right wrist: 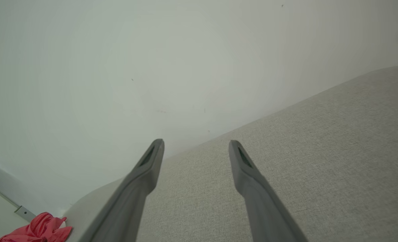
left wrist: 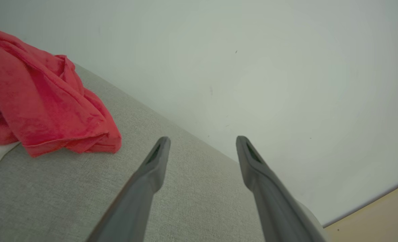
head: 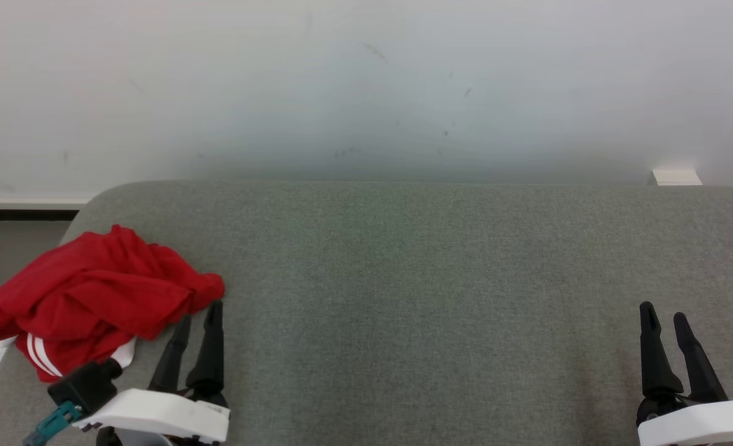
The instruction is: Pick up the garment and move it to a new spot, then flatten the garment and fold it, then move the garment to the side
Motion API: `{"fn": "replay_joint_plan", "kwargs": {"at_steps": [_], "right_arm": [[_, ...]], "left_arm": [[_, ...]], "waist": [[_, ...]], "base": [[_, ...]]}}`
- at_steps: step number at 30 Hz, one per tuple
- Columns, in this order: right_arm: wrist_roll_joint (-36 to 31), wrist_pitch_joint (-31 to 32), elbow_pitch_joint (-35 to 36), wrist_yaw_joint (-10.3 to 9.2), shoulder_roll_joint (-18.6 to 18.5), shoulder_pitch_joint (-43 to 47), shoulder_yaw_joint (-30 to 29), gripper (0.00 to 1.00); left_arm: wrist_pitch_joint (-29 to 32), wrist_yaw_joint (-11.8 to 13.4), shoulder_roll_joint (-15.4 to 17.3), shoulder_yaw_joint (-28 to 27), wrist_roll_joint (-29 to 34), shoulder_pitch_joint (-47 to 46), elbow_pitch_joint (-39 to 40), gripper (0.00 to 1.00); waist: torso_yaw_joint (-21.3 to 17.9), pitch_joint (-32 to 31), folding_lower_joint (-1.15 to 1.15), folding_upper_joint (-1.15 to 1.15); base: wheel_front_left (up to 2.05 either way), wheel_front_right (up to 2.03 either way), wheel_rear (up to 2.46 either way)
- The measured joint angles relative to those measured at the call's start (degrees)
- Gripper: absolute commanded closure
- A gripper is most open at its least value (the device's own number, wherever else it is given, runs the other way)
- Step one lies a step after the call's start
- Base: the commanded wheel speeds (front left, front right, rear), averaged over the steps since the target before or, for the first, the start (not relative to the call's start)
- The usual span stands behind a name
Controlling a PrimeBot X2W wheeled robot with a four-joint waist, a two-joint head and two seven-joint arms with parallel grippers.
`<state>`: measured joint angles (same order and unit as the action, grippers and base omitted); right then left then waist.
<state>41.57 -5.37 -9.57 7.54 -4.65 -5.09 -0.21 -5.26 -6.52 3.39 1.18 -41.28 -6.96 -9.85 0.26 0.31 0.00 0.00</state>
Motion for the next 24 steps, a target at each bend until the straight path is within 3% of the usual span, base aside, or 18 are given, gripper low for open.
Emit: {"fn": "replay_joint_plan", "kwargs": {"at_steps": [24], "right_arm": [[-14.86, -1.24, 1.22, 0.0, -0.2, 0.7, 2.49, 0.0]], "left_arm": [[-3.91, 3.08, 2.14, 4.33, 16.74, -0.07, -0.47, 0.0]], "waist": [[0.24, 0.04, 0.0, 0.0]], "base": [[0.0, 0.0, 0.0]]}}
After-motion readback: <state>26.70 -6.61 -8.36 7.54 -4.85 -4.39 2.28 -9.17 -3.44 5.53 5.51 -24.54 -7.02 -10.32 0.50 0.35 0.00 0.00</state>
